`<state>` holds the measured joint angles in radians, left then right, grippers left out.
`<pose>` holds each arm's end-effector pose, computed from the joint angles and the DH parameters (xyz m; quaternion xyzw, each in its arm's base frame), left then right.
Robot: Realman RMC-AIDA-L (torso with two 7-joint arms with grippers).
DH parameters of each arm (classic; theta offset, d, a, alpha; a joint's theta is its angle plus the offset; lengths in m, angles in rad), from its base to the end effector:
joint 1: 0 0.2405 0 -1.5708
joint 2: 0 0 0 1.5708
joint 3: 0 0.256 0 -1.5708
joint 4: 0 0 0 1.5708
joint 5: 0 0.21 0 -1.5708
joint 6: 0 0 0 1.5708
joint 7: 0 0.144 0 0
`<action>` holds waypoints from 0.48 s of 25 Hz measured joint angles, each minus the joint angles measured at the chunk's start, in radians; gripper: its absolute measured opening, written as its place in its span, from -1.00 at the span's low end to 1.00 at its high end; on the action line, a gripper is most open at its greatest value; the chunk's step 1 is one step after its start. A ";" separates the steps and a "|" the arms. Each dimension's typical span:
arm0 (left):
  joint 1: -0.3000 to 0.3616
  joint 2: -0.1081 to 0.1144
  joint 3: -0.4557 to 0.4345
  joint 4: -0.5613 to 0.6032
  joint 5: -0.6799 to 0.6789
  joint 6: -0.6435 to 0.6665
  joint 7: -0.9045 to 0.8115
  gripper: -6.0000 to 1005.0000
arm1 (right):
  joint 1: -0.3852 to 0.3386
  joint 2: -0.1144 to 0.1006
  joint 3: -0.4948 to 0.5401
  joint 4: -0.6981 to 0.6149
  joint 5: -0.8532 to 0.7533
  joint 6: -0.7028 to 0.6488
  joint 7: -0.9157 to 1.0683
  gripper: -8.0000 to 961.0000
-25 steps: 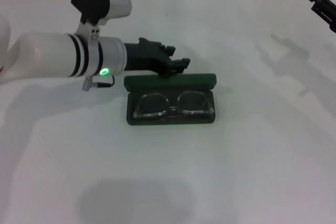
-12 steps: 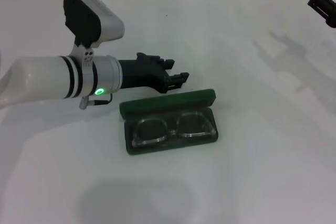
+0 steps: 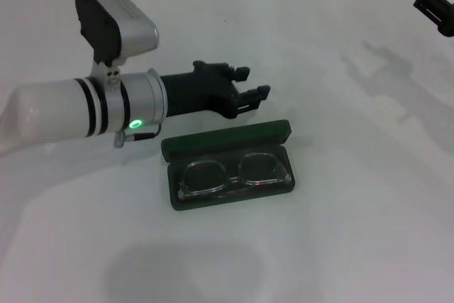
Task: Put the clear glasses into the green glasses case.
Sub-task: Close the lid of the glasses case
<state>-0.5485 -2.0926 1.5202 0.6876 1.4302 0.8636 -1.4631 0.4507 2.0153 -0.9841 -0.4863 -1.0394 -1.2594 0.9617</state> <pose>-0.2047 0.3709 -0.0841 -0.9371 -0.2123 -0.1876 0.2038 0.2709 0.3705 0.0490 -0.8033 0.1750 0.4047 0.4004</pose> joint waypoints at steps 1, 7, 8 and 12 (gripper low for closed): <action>0.005 0.002 0.000 0.016 -0.001 0.016 -0.009 0.03 | 0.000 0.000 -0.001 -0.001 -0.001 -0.003 0.000 0.12; 0.023 0.009 0.000 0.044 0.061 0.066 -0.097 0.03 | -0.001 -0.001 -0.002 -0.006 -0.014 -0.009 0.000 0.13; 0.023 0.009 -0.001 0.044 0.088 0.072 -0.122 0.03 | -0.002 -0.001 -0.002 -0.006 -0.014 -0.009 0.000 0.13; 0.021 0.012 -0.004 0.047 0.130 0.117 -0.169 0.03 | -0.001 -0.002 -0.002 -0.006 -0.015 -0.008 0.000 0.14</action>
<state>-0.5274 -2.0811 1.5162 0.7342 1.5598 0.9805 -1.6319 0.4494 2.0133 -0.9862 -0.4924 -1.0540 -1.2674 0.9617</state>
